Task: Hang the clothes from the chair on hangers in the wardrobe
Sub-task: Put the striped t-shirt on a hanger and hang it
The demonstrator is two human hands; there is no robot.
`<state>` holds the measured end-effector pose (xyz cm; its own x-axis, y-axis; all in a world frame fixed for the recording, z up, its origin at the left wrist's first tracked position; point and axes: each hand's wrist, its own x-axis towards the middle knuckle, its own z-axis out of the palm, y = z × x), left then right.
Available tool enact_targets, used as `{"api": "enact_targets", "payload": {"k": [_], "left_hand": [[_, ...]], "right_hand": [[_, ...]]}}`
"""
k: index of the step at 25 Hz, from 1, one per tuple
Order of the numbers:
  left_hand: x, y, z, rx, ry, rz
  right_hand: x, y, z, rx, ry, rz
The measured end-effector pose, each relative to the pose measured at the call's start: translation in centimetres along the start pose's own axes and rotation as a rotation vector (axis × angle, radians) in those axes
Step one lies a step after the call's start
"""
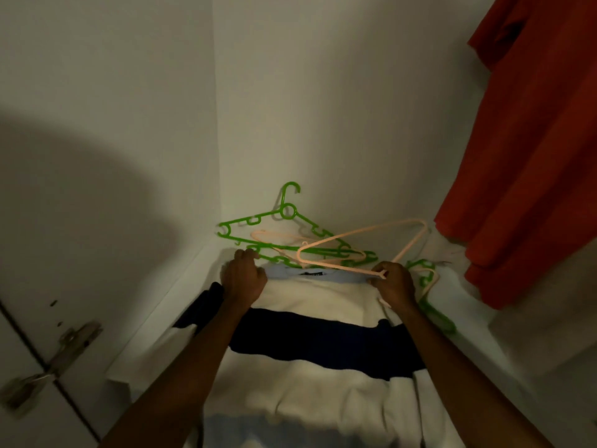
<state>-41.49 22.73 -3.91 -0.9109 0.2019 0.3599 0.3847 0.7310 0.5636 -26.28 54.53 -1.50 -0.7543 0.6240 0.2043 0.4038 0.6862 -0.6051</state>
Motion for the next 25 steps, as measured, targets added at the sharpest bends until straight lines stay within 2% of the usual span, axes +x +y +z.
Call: {"api": "enact_targets", "payload": {"k": [2,4,7,9,12,16,18,20,21,22,24,25], "left_hand": [[-0.1,1.7,0.7,-0.014,0.110,0.096],[0.7,3.4,1.6,0.069,0.085,0.097],[2.5,5.1,2.6,0.207,-0.275,-0.050],[3.5,5.5,2.8,0.224,-0.414,-0.012],[3.6,5.2,2.9,0.155,-0.413,0.111],[2.0,3.8,3.1,-0.068,-0.349,0.079],[0.8,3.0,3.3,-0.188,-0.214,0.167],[-0.2,2.1,3.8,-0.249,-0.037,0.340],[-0.3,1.9,4.2,-0.268,0.038,0.395],[-0.2,1.9,4.2,-0.309,0.070,0.391],[0.1,2.1,4.2,-0.425,0.069,0.340],[0.0,2.1,4.5,-0.463,0.079,0.345]], "right_hand": [[0.3,0.0,-0.8,-0.087,0.088,-0.081],[0.7,-1.2,-3.2,-0.271,0.176,-0.181],[-0.2,-4.7,-7.9,-0.409,0.122,-0.273],[-1.3,-7.0,-10.2,-0.390,0.024,-0.305],[-3.8,-9.5,-10.4,-0.152,-0.204,-0.231],[-8.0,-10.3,-7.4,0.406,-0.276,-0.017],[-9.5,-9.4,-6.6,0.664,-0.447,0.059],[-11.7,-9.1,-6.3,0.934,-0.643,0.087],[-13.1,-8.8,-6.4,1.002,-0.655,0.039],[-14.7,-8.6,-6.3,0.998,-0.585,-0.048],[-17.5,-8.2,-5.9,0.975,-0.445,-0.206],[-18.7,-8.2,-5.7,1.008,-0.436,-0.242]]}}
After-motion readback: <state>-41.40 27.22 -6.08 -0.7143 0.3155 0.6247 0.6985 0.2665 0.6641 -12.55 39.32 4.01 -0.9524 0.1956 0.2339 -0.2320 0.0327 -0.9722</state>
